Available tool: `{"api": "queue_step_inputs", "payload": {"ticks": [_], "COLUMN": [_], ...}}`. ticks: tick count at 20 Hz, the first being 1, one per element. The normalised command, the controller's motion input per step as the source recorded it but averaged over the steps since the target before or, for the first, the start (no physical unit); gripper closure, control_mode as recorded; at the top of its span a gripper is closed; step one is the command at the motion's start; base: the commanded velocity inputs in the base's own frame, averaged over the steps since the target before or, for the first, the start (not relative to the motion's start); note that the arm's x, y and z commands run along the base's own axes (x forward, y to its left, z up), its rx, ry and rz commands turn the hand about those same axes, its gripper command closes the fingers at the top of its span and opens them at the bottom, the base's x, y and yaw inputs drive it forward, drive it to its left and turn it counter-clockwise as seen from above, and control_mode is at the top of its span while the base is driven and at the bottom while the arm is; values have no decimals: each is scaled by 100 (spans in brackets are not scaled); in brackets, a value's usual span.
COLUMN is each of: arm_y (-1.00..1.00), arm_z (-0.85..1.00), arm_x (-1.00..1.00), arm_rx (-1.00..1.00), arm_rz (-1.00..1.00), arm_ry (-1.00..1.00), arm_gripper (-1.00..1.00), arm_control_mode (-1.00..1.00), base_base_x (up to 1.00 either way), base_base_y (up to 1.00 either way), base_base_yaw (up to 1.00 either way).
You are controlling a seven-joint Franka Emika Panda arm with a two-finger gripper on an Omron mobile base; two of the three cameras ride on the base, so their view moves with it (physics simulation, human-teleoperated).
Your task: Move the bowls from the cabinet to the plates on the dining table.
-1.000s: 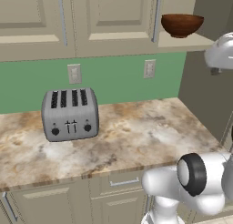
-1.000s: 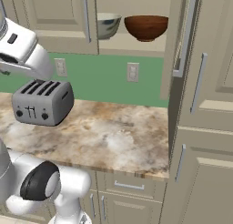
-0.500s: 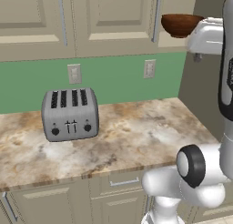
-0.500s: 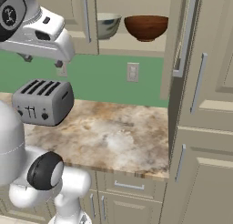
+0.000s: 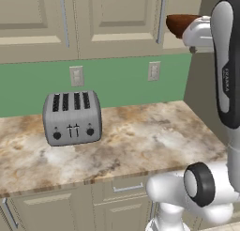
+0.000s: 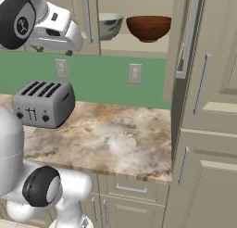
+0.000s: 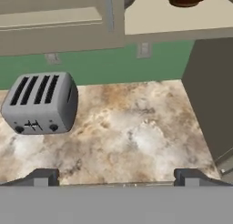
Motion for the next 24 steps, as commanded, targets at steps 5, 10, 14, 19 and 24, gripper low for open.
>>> {"api": "queue_step_inputs", "payload": {"ticks": [5, 10, 14, 19, 24], "arm_y": [0, 0, 0, 0, 0], "arm_z": [2, 29, 58, 57, -5], "arm_x": [50, 43, 28, 11, 15], "arm_rx": [0, 0, 0, 0, 0], "arm_rz": [0, 1, 0, 0, 0], "arm_ry": [-26, -13, -1, 0, -5], "arm_gripper": [-100, -100, -100, -100, -100], "arm_control_mode": [-100, -100, -100, -100, -100], "base_base_x": [0, 0, 0, 0, 0], "base_base_y": [0, 0, 0, 0, 0], "base_base_yaw": [0, 0, 0, 0, 0]}}
